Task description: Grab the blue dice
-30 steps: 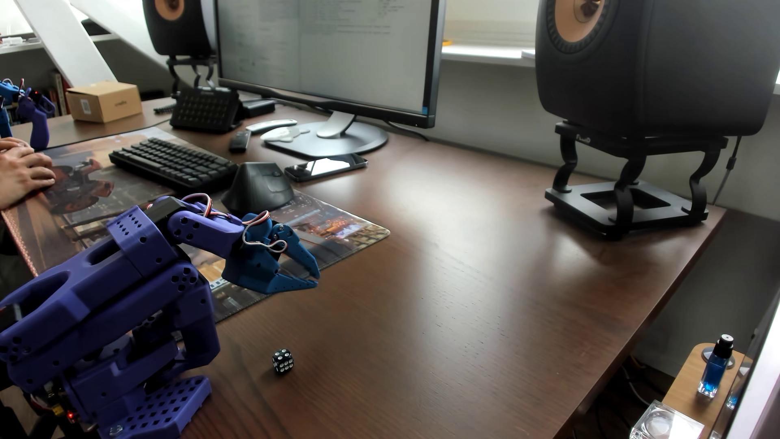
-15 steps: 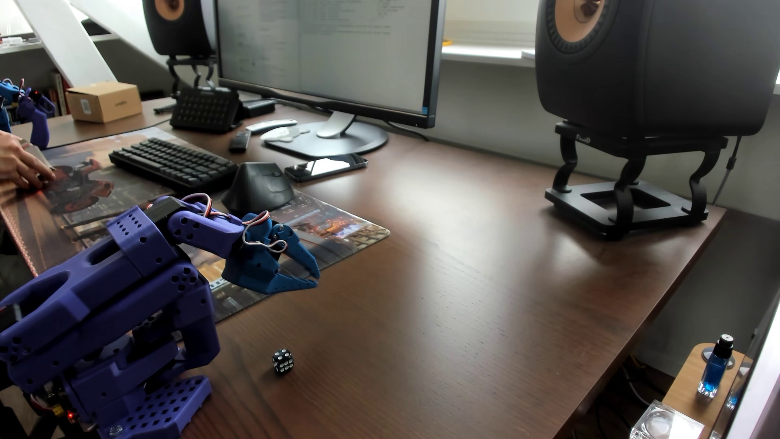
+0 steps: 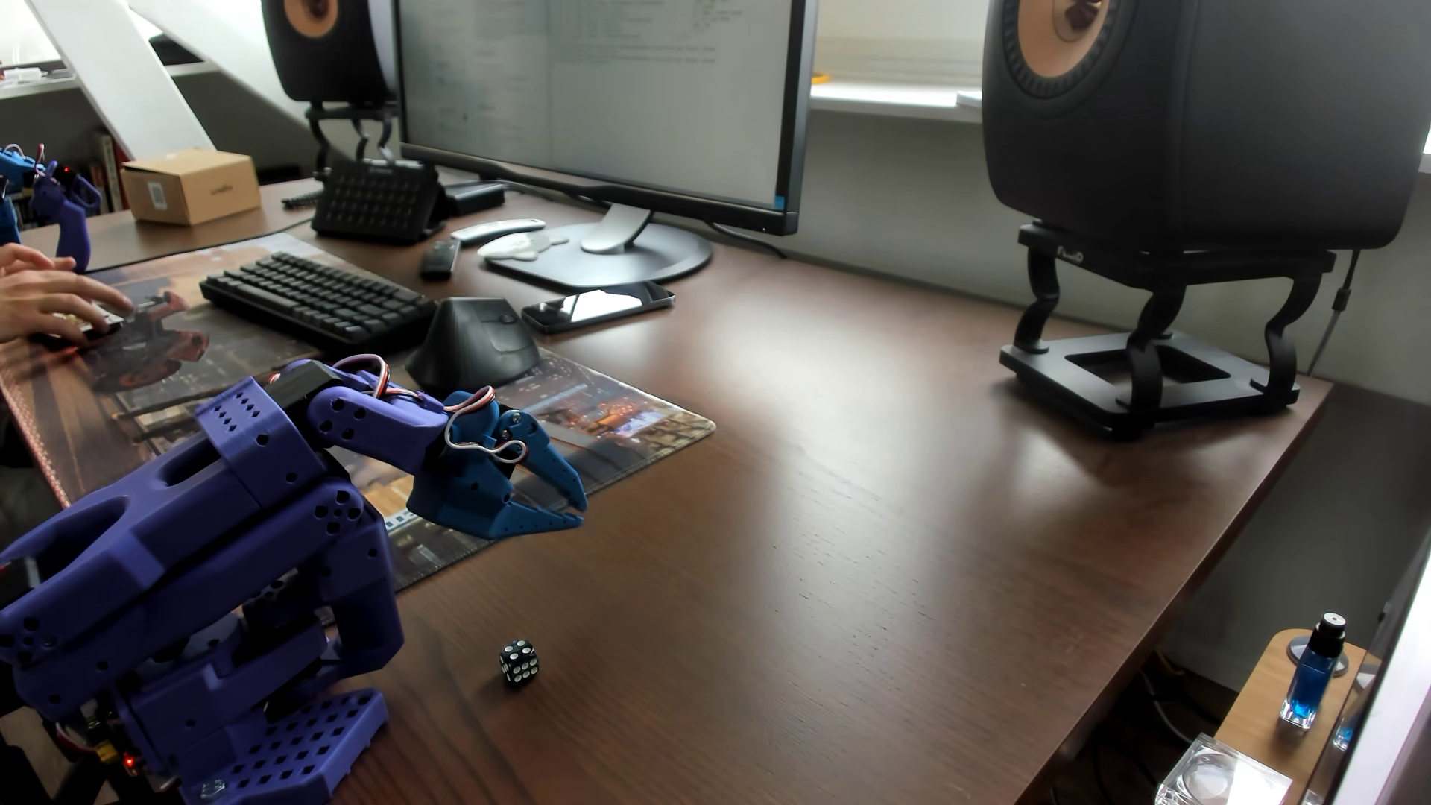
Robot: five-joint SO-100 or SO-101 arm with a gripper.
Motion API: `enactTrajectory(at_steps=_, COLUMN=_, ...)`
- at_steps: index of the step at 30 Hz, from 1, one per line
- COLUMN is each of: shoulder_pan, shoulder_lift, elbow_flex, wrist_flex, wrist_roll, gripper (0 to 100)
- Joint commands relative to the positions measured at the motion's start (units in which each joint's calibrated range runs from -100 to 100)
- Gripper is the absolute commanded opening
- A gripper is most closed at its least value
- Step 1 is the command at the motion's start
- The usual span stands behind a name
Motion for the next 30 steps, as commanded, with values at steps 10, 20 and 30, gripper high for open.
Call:
enactTrajectory(at_steps=10, shoulder_pan=-0.16, shoulder_lift=-0.92, elbow_flex=-0.56, wrist_flex=-1.32, wrist_roll=0.11, gripper=2)
enactTrajectory(at_steps=20, shoulder_pan=-0.24, shoulder_lift=-0.92, elbow_flex=-0.56, wrist_flex=-1.32, wrist_roll=0.16, gripper=2)
enactTrajectory(at_steps=30, shoulder_pan=-1.80, shoulder_lift=-0.92, elbow_flex=-0.56, wrist_flex=-1.32, wrist_roll=0.16, gripper=2)
